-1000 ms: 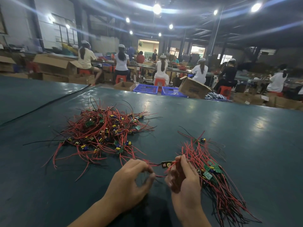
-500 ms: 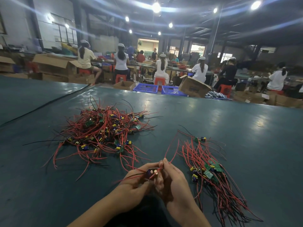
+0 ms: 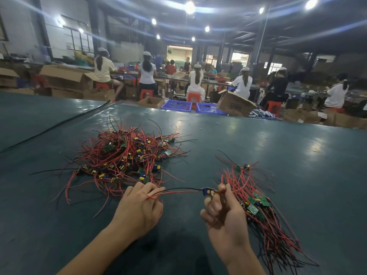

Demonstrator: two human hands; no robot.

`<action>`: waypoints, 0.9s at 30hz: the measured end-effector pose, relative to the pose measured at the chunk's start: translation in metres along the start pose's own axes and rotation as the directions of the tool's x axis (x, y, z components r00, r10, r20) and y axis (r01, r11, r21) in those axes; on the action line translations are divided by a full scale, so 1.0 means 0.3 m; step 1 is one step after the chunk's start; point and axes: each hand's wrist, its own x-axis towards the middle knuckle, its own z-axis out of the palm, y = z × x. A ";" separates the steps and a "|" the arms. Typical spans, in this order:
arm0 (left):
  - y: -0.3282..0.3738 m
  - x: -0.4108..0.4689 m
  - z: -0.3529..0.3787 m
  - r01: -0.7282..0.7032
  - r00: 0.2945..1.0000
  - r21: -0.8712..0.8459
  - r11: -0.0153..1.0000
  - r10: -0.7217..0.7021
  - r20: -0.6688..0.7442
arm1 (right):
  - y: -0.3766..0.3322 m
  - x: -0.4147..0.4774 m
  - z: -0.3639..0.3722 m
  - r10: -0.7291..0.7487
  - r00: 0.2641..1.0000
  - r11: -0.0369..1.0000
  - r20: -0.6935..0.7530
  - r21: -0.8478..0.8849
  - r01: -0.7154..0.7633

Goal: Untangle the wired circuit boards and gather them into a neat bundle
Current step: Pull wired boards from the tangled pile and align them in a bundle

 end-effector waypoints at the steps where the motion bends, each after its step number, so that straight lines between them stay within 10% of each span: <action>1: 0.006 -0.001 0.002 -0.060 0.998 0.018 0.998 0.060 0.022 | -0.002 0.000 0.000 0.006 1.000 1.000 -0.005 0.018 -0.005; 4: 0.034 -0.004 0.005 -0.281 0.947 -0.154 0.947 0.300 0.117 | -0.012 -0.005 -0.006 0.033 0.999 0.998 -0.029 0.062 -0.031; 6: 0.073 -0.010 0.005 -0.180 0.945 -0.482 0.858 0.286 0.157 | -0.014 -0.010 -0.003 0.063 0.998 0.996 -0.032 0.069 -0.060; 9: 0.139 -0.013 -0.001 0.245 0.950 -0.906 0.344 0.099 0.295 | -0.005 -0.017 0.010 0.140 0.990 0.990 -0.018 0.026 -0.139; 11: 0.168 -0.010 0.000 0.291 0.956 -0.940 0.179 -0.072 0.283 | 0.009 -0.020 0.015 0.210 0.977 0.974 -0.036 -0.077 -0.212; 17: 0.178 -0.005 0.019 0.124 0.948 -0.946 0.301 -0.317 0.023 | 0.029 -0.023 0.016 0.265 0.962 0.932 -0.059 -0.241 -0.272; 22: 0.181 -0.018 0.027 0.099 0.984 -0.915 0.391 -0.174 0.033 | 0.057 -0.024 0.005 0.194 0.977 0.897 -0.089 -0.386 -0.214; 27: 0.171 -0.006 0.037 0.123 0.943 -0.927 0.353 -0.334 -0.002 | 0.075 -0.033 0.021 0.146 0.987 0.921 0.064 -0.374 -0.112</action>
